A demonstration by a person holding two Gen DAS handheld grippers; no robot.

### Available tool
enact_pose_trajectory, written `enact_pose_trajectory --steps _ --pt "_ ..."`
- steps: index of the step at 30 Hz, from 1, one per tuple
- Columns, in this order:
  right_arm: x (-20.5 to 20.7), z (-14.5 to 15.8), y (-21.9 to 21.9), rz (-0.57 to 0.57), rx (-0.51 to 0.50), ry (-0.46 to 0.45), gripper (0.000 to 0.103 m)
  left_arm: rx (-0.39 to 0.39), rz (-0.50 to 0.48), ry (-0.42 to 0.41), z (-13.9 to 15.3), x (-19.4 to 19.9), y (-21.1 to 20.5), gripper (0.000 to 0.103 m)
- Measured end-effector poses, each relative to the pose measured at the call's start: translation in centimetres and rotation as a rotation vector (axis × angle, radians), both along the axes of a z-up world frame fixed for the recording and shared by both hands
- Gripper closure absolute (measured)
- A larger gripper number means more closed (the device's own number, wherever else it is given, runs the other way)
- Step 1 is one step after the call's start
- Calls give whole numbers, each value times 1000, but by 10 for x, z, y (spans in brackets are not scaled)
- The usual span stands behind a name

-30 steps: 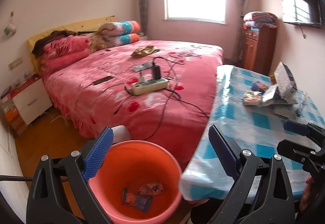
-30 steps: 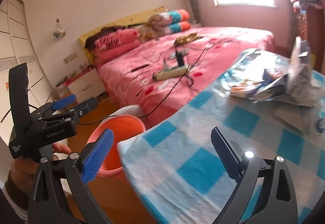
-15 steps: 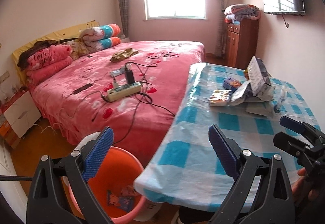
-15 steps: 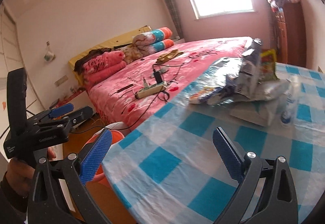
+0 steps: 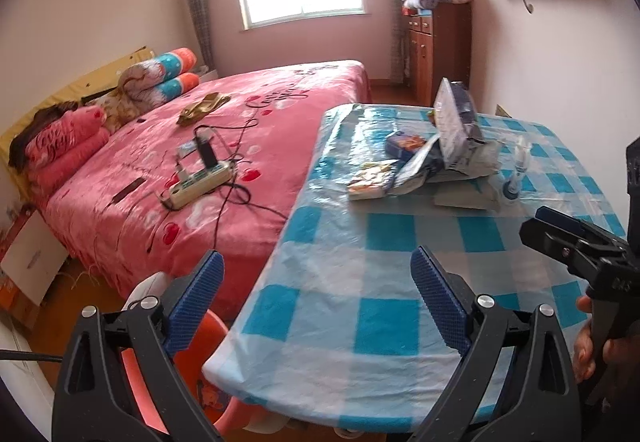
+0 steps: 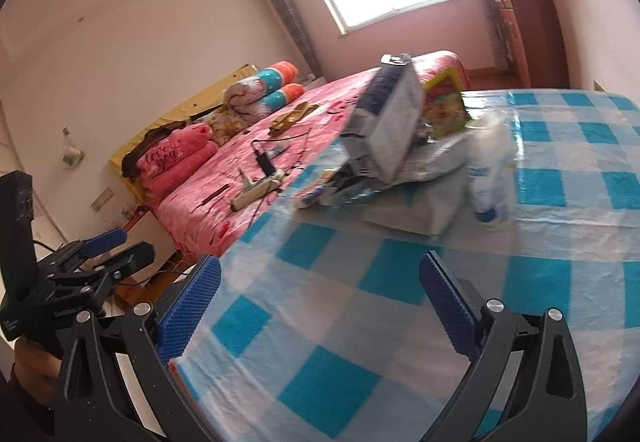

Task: Collect trash
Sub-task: 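Move both open tools back to the trash pile on the table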

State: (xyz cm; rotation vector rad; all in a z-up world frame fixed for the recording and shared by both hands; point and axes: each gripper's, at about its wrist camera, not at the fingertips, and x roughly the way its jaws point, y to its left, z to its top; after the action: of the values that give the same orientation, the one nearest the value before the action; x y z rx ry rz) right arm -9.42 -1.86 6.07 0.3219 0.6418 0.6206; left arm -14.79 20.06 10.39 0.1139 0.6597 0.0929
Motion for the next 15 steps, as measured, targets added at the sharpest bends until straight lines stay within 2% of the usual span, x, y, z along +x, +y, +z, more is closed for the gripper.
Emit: enact_pose_trajectory --steps 5,15 --pt "15 -9 -26 -47 19 57 5 -8 -31 4 3 12 -18 8" --pt "43 -17 -68 -152 -9 81 5 -9 -118 -13 15 45 -64 8"
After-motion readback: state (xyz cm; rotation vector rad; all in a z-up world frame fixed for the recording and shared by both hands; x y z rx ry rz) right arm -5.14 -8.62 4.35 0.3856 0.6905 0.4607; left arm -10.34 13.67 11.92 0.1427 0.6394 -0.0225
